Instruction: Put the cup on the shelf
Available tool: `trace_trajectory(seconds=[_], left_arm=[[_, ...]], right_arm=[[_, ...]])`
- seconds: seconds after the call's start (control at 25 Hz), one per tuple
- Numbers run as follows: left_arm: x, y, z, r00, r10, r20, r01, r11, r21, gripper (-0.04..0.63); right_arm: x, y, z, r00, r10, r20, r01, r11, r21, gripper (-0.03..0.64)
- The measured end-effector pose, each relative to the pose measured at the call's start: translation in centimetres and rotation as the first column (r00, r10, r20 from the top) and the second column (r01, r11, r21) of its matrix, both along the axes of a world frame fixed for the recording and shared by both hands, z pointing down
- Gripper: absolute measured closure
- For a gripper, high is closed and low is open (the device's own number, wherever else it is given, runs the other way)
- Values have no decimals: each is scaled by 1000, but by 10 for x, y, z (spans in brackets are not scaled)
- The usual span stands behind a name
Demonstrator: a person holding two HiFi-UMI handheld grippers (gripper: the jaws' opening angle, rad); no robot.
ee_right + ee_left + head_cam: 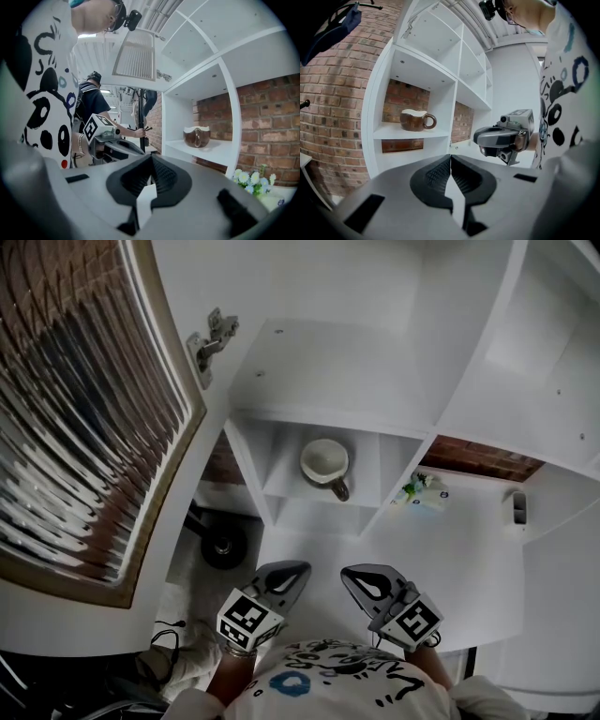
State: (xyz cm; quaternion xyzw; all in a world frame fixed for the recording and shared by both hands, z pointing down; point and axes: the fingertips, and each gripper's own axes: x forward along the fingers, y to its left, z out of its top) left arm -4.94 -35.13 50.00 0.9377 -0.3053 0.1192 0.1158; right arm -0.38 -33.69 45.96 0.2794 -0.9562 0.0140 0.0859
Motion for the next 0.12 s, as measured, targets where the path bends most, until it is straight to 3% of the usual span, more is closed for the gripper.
trace_trajectory(seconds=[0.12], left_arm=[[0, -1, -2, 1000, -2, -5, 2, 1000, 5, 578]], right_arm=[[-1, 0, 1, 1000, -2, -7, 2, 1000, 3, 591]])
